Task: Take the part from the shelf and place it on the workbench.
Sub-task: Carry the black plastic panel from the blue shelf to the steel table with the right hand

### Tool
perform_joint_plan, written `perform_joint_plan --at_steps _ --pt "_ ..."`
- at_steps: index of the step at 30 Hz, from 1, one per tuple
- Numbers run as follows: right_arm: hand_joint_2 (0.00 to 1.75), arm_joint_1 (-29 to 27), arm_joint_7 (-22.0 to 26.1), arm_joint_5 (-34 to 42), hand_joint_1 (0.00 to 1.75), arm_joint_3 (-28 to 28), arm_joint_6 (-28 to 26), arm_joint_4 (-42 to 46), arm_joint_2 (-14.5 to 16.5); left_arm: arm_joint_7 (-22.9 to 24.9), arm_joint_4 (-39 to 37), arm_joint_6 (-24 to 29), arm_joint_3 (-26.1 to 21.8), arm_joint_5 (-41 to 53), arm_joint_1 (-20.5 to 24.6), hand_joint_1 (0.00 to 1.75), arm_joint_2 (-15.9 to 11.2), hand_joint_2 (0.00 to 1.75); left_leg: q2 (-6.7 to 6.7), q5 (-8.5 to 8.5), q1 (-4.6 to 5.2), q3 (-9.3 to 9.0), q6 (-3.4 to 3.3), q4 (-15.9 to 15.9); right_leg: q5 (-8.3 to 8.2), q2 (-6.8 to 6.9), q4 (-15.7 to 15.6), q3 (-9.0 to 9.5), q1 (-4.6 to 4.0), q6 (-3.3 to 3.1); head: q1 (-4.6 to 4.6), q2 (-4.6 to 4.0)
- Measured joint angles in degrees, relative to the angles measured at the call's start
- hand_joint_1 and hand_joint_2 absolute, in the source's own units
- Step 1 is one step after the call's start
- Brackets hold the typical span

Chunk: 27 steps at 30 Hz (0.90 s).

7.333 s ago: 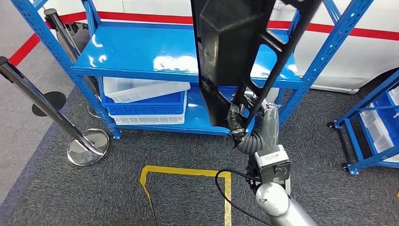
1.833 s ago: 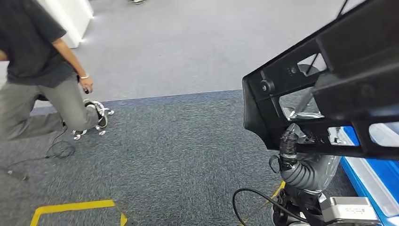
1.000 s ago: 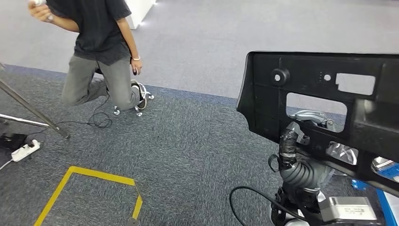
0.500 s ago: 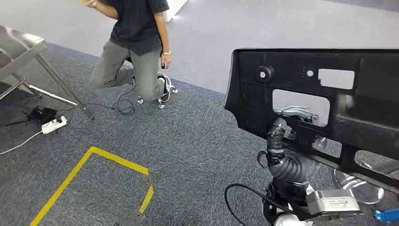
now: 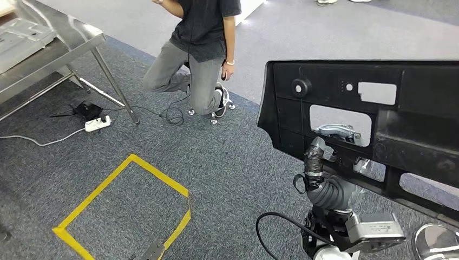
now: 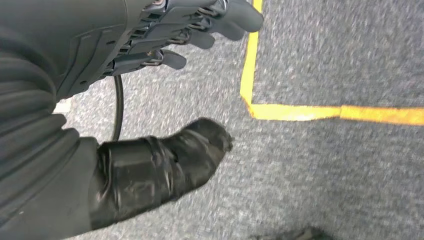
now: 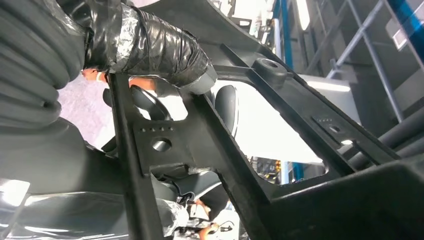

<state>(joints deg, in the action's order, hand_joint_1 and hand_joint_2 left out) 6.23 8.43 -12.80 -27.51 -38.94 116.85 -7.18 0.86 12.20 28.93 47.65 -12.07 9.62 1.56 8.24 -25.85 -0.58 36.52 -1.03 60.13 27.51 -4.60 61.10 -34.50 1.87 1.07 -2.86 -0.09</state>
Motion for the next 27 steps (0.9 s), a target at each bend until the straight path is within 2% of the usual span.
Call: perform_joint_plan --at_steps 1,2,3,5,6,7,8,9,10,11,12,13,14,16,17,18,20,21,22,23,24,25,27 --pt "1.75 0.1 0.0 -0.1 1.75 -0.1 0.1 0.0 0.0 0.2 0.0 0.0 0.0 0.0 -0.1 0.00 0.0 1.75 0.01 0.03 -0.09 0.13 0.30 0.0 -0.06 0.66 -0.3 0.18 0.00 -0.33 0.04 0.00" --pt "1.75 0.1 0.0 -0.2 1.75 -0.1 0.2 0.0 0.0 0.4 0.0 0.0 0.0 0.0 -0.1 0.00 0.0 1.75 -0.82 -0.22 -0.01 0.41 0.61 0.6 -0.10 1.34 -0.5 0.45 0.12 -0.65 -0.21 0.00" --pt "1.75 0.2 0.0 -0.2 1.75 -0.2 0.3 -0.1 0.0 0.6 0.0 -0.1 0.0 -0.1 -0.1 0.00 -0.1 1.75 -2.32 -1.00 0.08 1.22 0.90 2.2 -0.10 2.15 -0.8 0.75 0.22 -0.98 -0.46 0.00" --pt "1.75 0.1 -0.1 -0.3 1.75 -0.2 0.7 -0.1 0.0 0.8 0.1 -0.1 0.0 -0.1 0.2 0.00 0.0 1.75 -5.75 -3.49 0.08 4.28 1.46 8.1 0.12 3.90 -0.9 1.22 0.04 -1.47 -1.00 0.00" --pt "1.75 0.1 -0.2 -0.3 1.75 -0.3 0.8 -0.2 0.0 0.9 0.1 -0.1 0.0 -0.1 0.3 0.00 0.0 1.75 -6.64 -4.57 -0.06 6.12 1.66 11.3 0.29 4.82 -0.9 1.38 -0.08 -1.65 -1.02 0.00" --pt "1.75 0.1 -0.3 -0.3 1.75 -0.3 0.9 -0.3 0.0 1.0 0.2 -0.1 0.0 -0.1 0.4 0.00 0.0 1.75 -7.10 -4.88 -0.15 7.34 1.76 13.3 0.46 5.67 -0.9 1.54 -0.16 -1.74 -1.04 0.00" --pt "1.75 0.1 -0.4 -0.3 1.75 -0.3 0.9 -0.5 0.0 1.2 0.2 -0.1 0.0 -0.2 0.3 0.00 0.0 1.75 -7.41 -4.29 -0.19 7.64 1.75 13.6 0.65 6.48 -0.9 1.75 -0.21 -1.76 -1.05 0.00" --pt "1.75 0.1 -0.5 -0.3 1.75 -0.3 1.0 -0.6 0.0 1.3 0.2 0.0 0.0 -0.2 0.2 0.00 0.0 1.75 -7.69 -2.82 -0.18 6.84 1.63 11.7 0.85 7.23 -0.9 2.00 -0.24 -1.70 -1.05 0.00" --pt "1.75 0.1 -0.6 -0.2 1.75 -0.3 1.0 -0.6 0.0 1.4 0.2 0.0 0.0 -0.3 0.2 0.00 0.0 1.75 -8.28 -0.88 -0.09 5.16 1.35 8.4 1.07 7.94 -0.9 2.30 -0.30 -1.60 -1.07 0.00" --pt "1.75 0.1 -0.6 -0.2 1.75 -0.3 1.0 -0.7 0.0 1.5 0.2 0.0 0.0 -0.4 0.2 0.00 0.0 1.75 -9.50 0.46 0.20 3.35 0.97 4.8 1.28 8.63 -1.0 2.59 -0.40 -1.45 -1.05 0.00" --pt "1.75 0.2 -0.6 -0.2 1.75 -0.3 1.0 -0.7 0.0 1.5 0.3 0.0 0.0 -0.4 0.3 0.00 0.0 1.75 -10.52 1.33 0.56 1.90 0.54 1.9 1.48 9.24 -1.0 2.82 -0.54 -1.23 -1.05 0.00" --pt "1.75 0.2 -0.7 -0.2 1.75 -0.4 1.0 -0.7 0.0 1.6 0.3 0.1 0.0 -0.4 0.5 0.00 0.0 1.75 -11.24 1.56 0.90 1.10 0.13 0.2 1.62 9.81 -1.2 2.99 -0.67 -0.97 -1.01 0.00" --pt "1.75 0.2 -0.7 -0.2 1.75 -0.4 1.0 -0.7 0.0 1.7 0.4 0.1 0.0 -0.5 0.6 0.00 0.0 1.75 -11.43 1.28 1.19 0.93 -0.19 -0.4 1.72 10.35 -1.4 3.15 -0.77 -0.68 -1.01 0.00" --pt "1.75 0.3 -0.7 -0.1 1.75 -0.4 1.2 -0.9 0.0 2.0 0.4 0.1 0.0 -0.5 0.5 0.00 0.0 1.75 -10.11 1.40 1.02 0.64 -0.78 -1.0 1.94 11.21 -1.9 3.69 -0.88 -0.03 -0.98 0.00" --pt "1.75 0.3 -0.7 0.0 1.75 -0.5 1.2 -0.9 0.0 2.1 0.4 0.0 0.0 -0.5 0.4 0.00 0.1 1.75 -9.49 1.52 0.82 0.19 -1.04 -1.6 2.28 10.69 -1.7 3.97 -0.87 0.24 -0.90 0.00" --pt "1.75 0.4 -0.7 0.0 1.75 -0.5 1.3 -1.0 0.0 2.1 0.4 0.0 0.0 -0.5 0.3 0.00 0.2 1.75 -8.90 1.65 0.59 -0.32 -1.31 -2.2 3.10 9.56 -0.6 3.77 -0.86 0.40 -0.75 0.00" --pt "1.75 0.5 -0.7 0.3 1.75 -0.6 1.4 -1.1 0.0 2.4 0.5 0.0 0.0 -0.6 0.5 0.00 0.3 1.75 -7.69 1.71 0.40 -0.94 -1.70 -2.7 6.00 6.57 5.2 1.31 -0.76 0.46 -0.42 0.00" --pt "1.75 0.4 -0.7 0.4 1.75 -0.7 1.4 -1.2 0.0 2.5 0.5 0.0 0.0 -0.7 0.7 0.00 0.3 1.75 -6.98 1.64 0.40 -0.98 -1.85 -2.7 7.53 5.74 9.0 -0.74 -0.76 0.44 -0.34 0.00" --pt "1.75 0.3 -0.7 0.5 1.75 -0.7 1.5 -1.3 0.0 2.5 0.5 0.0 0.0 -0.7 0.8 0.00 0.3 1.75 -6.21 1.56 0.42 -0.99 -1.96 -2.6 8.29 5.33 11.9 -2.56 -0.76 0.48 -0.29 0.00" --pt "1.75 0.2 -0.7 0.5 1.75 -0.7 1.5 -1.4 0.0 2.6 0.5 0.0 0.0 -0.7 0.8 0.00 0.3 1.75 -5.40 1.47 0.46 -1.03 -1.99 -2.5 7.99 5.12 13.1 -3.65 -0.77 0.51 -0.29 0.00" --pt "1.75 0.2 -0.7 0.6 1.75 -0.7 1.5 -1.5 0.0 2.6 0.5 0.0 0.0 -0.9 0.8 0.00 0.4 1.75 -4.55 1.35 0.46 -1.08 -1.93 -2.3 6.49 4.92 12.1 -3.70 -0.75 0.52 -0.28 0.00" --pt "1.75 0.2 -0.7 0.6 1.75 -0.8 1.6 -1.5 0.0 2.6 0.5 0.0 0.0 -1.0 0.8 0.00 0.4 1.75 -3.68 1.16 0.43 -1.12 -1.79 -2.0 4.06 4.47 9.1 -2.76 -0.67 0.51 -0.28 0.00" --pt "1.75 0.3 -0.7 0.6 1.75 -0.8 1.6 -1.6 0.0 2.7 0.5 -0.1 0.0 -1.3 0.8 0.00 0.5 1.75 -2.04 0.66 0.38 -0.87 -1.30 -1.1 0.67 1.78 2.3 -0.16 -0.32 0.42 -0.31 0.00"
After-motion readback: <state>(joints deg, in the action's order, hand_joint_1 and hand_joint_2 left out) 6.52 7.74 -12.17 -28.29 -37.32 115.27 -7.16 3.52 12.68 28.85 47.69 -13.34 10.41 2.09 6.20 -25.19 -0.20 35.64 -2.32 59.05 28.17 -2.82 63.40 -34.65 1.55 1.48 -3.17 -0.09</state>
